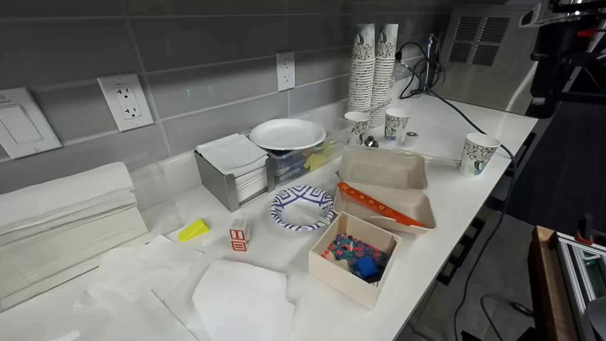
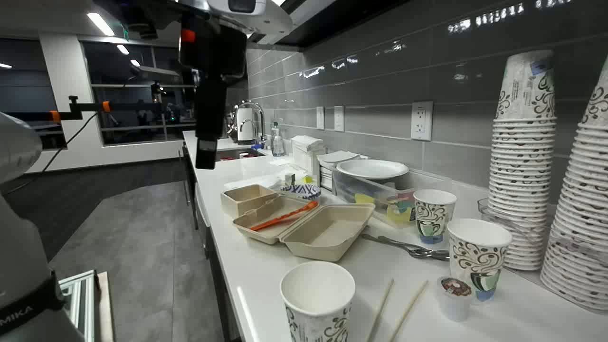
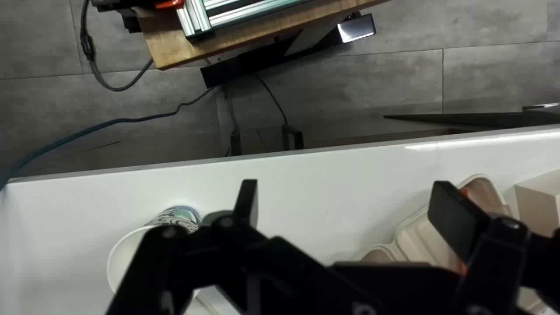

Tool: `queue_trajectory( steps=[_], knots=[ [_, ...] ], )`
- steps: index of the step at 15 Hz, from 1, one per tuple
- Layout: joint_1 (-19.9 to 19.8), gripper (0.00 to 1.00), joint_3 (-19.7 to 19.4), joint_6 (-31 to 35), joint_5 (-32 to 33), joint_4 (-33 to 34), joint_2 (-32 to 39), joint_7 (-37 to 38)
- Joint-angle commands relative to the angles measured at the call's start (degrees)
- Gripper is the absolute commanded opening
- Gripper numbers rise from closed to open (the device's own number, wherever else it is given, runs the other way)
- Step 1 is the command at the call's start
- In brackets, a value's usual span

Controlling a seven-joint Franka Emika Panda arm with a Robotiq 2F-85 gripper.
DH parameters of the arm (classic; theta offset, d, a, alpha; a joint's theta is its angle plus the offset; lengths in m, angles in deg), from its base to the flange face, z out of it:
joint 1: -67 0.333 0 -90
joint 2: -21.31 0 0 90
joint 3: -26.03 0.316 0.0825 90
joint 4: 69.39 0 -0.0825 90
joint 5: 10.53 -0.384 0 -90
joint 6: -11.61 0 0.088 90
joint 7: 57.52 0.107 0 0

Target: Stack the three coffee cups on the counter together.

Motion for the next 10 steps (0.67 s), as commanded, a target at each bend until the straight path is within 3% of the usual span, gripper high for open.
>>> queue_trajectory(
  steps=[1,5,10],
  knots=[
    [-0.25,1.0,0.22,-0.16,-0.14,0.16,0.1,-0.14],
    [-0.25,1.0,0.22,-0.16,-0.14,0.16,0.1,-0.14],
    [-1.06,1.0,0.24,13.01,0.56,-2.96,1.29,2.42]
  ],
)
